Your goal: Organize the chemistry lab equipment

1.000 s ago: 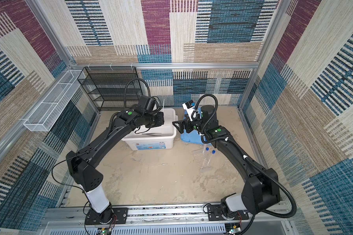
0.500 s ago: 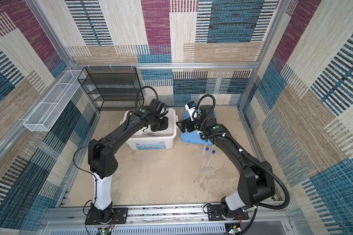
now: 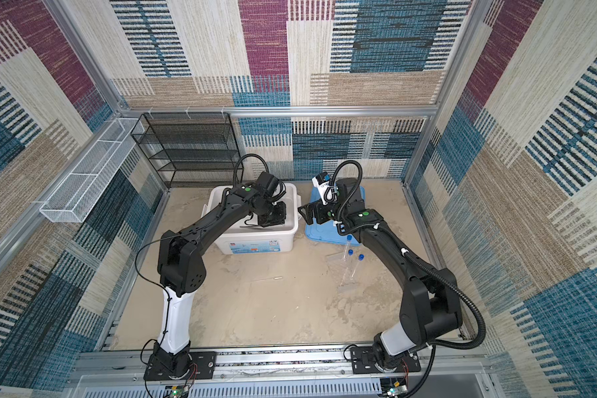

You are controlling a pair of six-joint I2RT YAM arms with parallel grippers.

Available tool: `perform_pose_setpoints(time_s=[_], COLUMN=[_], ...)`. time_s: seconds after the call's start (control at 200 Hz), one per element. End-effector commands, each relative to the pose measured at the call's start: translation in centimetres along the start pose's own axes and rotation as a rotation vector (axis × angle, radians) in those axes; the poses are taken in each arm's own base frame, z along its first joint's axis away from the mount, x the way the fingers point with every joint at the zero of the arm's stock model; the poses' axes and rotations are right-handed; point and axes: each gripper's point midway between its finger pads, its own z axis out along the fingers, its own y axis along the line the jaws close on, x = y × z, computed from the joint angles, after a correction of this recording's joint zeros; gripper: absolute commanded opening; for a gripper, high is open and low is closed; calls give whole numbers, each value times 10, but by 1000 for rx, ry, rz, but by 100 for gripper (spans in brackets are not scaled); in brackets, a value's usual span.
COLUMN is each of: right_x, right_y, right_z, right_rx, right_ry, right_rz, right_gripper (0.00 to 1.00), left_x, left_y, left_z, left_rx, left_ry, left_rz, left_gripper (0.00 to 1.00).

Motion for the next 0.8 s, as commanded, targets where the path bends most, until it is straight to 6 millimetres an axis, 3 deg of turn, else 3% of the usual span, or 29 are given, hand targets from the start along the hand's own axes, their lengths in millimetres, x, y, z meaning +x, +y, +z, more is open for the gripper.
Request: perform_pose_setpoints(time_s=[0.0,0.225,0.486,0.796], right_x=[-2,-2,-3,-1], right_y=[1,2,2,2], right_z=[1,-2,-2,-3], right_rx=[-4,-6,-7,-7], right_ry=[-13,-19,-27,-27], right_rz=[-12,-21,-23,-27], right_gripper=[99,99,99,99], left_x=[-1,6,9,17], left_y=[-5,-11,-14,-10], left_z=[5,9,-11,7], left_rx=[45,89,112,110], left_ry=[21,66,27,81], left_rz=[-42,-76,-80,-112], left_gripper=[1,1,1,3])
